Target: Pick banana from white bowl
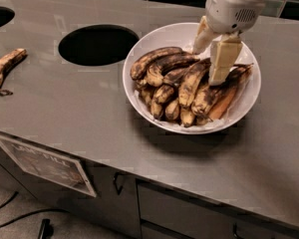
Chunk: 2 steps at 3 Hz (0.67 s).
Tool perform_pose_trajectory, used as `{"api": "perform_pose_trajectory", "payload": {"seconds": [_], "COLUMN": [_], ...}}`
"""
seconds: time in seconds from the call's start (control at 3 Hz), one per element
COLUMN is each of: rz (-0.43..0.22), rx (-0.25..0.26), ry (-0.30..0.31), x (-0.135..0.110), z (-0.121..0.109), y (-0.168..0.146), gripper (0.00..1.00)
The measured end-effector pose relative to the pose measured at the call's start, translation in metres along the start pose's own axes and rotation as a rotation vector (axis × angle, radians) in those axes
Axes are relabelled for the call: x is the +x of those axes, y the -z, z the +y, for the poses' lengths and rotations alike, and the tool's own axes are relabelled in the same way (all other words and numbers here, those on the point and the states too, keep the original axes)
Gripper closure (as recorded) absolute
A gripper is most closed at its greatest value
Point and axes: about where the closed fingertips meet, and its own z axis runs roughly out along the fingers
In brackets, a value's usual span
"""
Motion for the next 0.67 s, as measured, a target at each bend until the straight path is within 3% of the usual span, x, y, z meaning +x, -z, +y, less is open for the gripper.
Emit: {"api": "perform_pose_trajectory", "payload": {"seconds": [0.33,0.67], "rz": [0.000,0.000], "rx": [-0.007,-0.012], "ry": [0.003,0.006], "x": [0.0001,0.0003], "z": [-0.0009,-0.0013], "y": [-0.0024,-0.0038], "gripper": [0.34,0.44]}}
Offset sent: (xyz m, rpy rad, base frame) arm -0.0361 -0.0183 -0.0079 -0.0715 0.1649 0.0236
